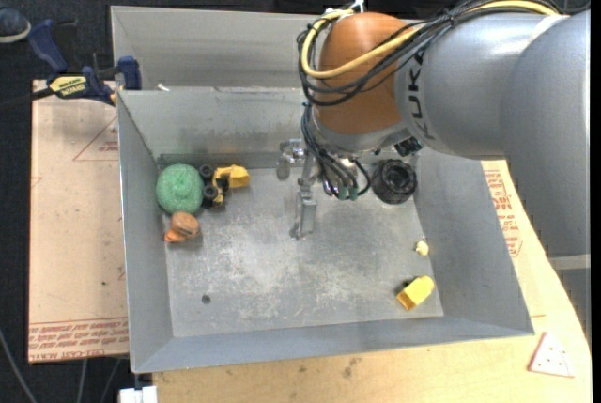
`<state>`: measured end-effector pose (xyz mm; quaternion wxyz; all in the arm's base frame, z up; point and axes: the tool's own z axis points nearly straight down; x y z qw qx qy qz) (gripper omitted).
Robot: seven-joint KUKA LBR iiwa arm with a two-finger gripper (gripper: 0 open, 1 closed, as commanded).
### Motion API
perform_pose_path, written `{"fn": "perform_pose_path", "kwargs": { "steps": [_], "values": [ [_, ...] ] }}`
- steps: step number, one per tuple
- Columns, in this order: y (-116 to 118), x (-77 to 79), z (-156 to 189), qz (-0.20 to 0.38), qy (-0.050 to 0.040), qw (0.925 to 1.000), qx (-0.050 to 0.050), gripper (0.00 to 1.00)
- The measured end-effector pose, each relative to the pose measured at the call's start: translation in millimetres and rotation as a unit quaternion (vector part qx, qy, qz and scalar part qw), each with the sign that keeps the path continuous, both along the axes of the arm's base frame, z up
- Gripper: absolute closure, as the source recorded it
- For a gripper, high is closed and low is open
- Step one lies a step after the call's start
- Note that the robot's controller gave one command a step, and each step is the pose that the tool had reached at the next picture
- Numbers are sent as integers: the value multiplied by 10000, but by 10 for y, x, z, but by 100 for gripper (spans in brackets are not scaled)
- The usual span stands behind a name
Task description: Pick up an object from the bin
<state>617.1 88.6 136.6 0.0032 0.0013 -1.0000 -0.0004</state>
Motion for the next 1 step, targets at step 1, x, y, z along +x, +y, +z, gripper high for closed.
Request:
{"fn": "perform_pose_path", "kwargs": {
  "steps": [1],
  "values": [
    [-3, 17, 51, -7, -38, 10000, 3, 0]
  ]
}}
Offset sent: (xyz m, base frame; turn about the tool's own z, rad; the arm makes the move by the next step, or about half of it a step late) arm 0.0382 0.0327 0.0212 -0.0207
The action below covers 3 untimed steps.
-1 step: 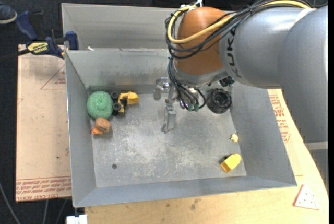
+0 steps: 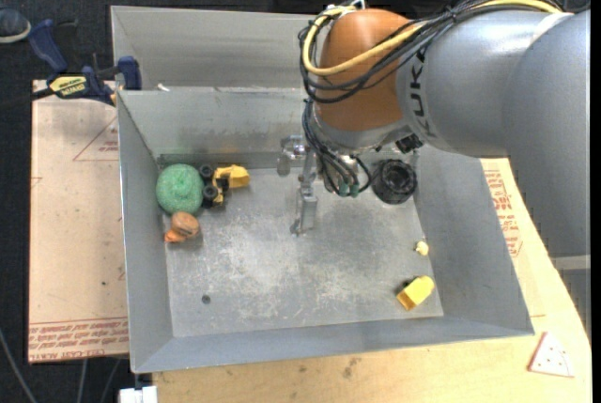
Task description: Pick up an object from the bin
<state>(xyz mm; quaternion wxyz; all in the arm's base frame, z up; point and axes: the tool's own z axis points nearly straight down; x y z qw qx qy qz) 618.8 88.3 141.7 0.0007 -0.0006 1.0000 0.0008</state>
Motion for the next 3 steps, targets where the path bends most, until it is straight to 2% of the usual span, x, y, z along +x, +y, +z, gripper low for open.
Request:
{"fn": "perform_pose_path", "kwargs": {
  "steps": [1, 2, 3],
  "values": [
    [239, 275, 121, 84, -8, 10000, -2, 0],
    [515, 365, -124, 243, -26, 9997, 1, 0],
    [921, 21, -588, 262, -31, 9997, 2, 0]
  ]
}}
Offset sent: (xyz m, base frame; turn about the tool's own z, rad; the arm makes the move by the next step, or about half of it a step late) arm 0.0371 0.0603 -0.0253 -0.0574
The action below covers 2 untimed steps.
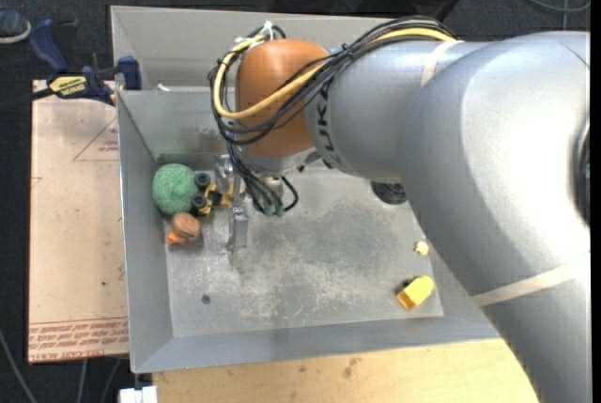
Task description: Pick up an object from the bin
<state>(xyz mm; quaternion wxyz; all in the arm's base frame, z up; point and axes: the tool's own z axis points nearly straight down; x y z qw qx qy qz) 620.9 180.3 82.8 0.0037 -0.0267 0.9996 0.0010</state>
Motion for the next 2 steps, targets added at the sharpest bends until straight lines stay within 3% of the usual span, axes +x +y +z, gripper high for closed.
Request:
{"fn": "perform_pose_path", "kwargs": {
  "steps": [1, 2],
  "values": [
    [84, -68, -68, 12, -5, 10000, 4, 0],
    [261, -466, -38, -463, -31, 9989, 30, 100]
  ]
}}
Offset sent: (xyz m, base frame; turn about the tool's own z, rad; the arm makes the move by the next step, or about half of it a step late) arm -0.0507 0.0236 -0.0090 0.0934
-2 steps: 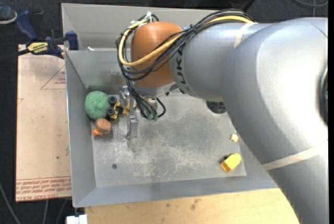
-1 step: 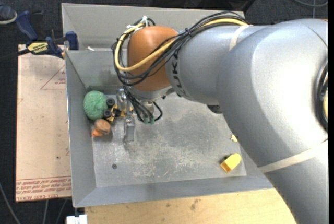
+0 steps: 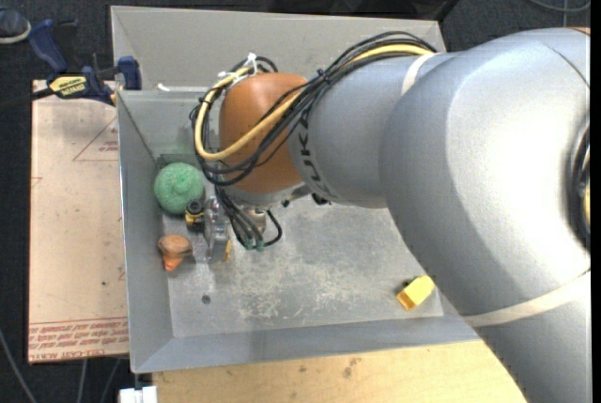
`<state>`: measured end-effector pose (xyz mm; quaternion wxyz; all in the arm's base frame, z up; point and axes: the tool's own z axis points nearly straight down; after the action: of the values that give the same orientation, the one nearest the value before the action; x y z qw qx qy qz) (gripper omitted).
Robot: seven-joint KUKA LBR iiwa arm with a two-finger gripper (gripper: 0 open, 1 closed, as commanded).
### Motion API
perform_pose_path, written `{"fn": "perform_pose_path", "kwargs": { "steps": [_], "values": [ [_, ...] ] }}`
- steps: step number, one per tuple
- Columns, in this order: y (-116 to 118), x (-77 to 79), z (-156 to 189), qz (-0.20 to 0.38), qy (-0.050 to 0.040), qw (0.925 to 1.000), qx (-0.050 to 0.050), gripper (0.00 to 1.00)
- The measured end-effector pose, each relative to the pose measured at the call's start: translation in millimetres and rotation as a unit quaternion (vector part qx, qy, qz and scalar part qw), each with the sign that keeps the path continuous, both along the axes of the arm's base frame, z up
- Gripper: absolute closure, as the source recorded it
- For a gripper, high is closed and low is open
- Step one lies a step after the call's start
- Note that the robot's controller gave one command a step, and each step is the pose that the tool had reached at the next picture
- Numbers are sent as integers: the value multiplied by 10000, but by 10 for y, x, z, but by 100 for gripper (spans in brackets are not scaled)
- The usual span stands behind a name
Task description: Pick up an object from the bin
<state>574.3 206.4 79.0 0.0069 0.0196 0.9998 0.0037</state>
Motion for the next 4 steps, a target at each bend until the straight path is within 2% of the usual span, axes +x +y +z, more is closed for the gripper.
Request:
{"fn": "perform_pose_path", "kwargs": {
  "steps": [1, 2, 3, 4],
  "values": [
    [0, 0, 0, -1, 0, 10000, 1, 100],
    [-85, 13, 382, 8, 79, 10000, -31, 100],
    [20, 234, 989, 75, 67, 9999, -33, 100],
    [7, 264, 1431, 175, 53, 9998, -31, 0]
  ]
}}
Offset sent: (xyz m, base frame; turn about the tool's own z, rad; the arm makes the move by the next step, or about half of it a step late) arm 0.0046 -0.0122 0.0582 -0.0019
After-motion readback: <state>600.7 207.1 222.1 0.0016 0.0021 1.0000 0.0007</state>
